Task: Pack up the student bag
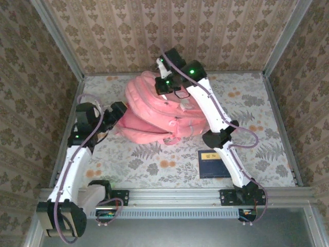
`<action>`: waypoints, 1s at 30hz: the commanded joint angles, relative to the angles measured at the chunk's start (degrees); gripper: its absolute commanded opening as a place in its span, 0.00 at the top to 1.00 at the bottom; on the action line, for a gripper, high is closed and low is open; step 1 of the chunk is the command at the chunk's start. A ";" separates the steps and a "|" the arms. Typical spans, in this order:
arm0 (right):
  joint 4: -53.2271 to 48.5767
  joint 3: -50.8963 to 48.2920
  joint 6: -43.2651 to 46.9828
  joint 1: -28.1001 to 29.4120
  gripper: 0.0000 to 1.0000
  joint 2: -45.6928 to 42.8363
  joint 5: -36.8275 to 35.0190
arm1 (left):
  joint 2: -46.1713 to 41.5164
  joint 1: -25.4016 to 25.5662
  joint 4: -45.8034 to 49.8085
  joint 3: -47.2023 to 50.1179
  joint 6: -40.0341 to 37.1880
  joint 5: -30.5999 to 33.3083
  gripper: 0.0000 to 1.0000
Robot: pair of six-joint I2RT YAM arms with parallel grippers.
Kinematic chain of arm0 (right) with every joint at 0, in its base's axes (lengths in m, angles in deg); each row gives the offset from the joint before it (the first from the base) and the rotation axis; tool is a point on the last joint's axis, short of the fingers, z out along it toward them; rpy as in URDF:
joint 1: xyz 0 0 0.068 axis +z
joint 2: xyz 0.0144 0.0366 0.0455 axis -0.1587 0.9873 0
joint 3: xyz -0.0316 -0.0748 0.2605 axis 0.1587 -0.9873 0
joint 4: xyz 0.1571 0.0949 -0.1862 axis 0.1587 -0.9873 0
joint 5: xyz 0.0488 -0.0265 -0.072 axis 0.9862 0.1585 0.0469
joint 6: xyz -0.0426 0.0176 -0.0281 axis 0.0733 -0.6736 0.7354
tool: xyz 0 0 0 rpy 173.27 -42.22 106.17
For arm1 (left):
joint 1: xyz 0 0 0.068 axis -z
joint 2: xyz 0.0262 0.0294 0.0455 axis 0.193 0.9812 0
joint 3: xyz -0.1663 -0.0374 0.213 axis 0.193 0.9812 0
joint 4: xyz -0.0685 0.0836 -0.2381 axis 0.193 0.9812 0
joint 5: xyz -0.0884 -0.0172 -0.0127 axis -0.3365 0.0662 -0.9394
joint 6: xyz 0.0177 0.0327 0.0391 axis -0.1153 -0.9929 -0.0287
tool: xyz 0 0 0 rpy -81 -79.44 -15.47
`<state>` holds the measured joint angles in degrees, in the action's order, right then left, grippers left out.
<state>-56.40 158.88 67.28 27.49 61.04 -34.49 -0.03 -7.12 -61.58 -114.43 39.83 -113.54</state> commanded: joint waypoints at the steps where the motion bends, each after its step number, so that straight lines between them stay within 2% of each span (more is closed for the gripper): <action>1: 4.45 4.32 -2.65 2.01 0.91 5.06 -1.41 | -2.99 -1.08 11.49 -2.93 -6.08 4.91 0.12; 4: 7.11 4.30 -4.30 3.64 0.82 8.23 0.13 | -6.33 -1.70 14.04 -3.80 -7.58 7.49 0.13; 7: 9.20 4.30 -4.37 5.10 0.69 10.53 0.90 | -6.98 -1.73 16.17 -5.58 -9.06 7.40 0.14; 9: 9.30 4.24 -3.51 5.78 0.56 10.93 -0.06 | -6.69 -1.74 16.41 -6.18 -9.78 6.15 0.14; 12: 6.83 4.31 0.21 6.73 0.34 9.31 -10.00 | -6.39 -1.34 16.32 -6.40 -10.42 4.84 0.14; 14: 4.79 4.31 4.51 7.52 0.27 7.74 -19.52 | -6.25 -0.75 15.90 -6.10 -10.51 4.53 0.14; 16: 2.68 4.32 7.39 7.82 0.26 6.12 -27.05 | -5.74 0.27 15.05 -5.82 -10.54 4.43 0.14; 23: 0.10 -4.31 11.04 8.10 0.26 -2.83 -34.76 | -1.46 8.63 13.07 -7.08 -10.89 7.09 0.14; 25: 0.17 -9.23 12.32 8.62 0.26 -6.87 -36.21 | -0.56 10.42 12.30 -7.37 -10.85 7.57 0.14; 30: -0.42 -30.12 13.59 9.47 0.25 -19.41 -41.40 | 1.13 14.34 10.94 -7.50 -11.20 8.35 0.14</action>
<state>-54.06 136.23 78.53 36.06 47.27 -69.53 0.82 5.67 -48.62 -119.77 30.45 -106.46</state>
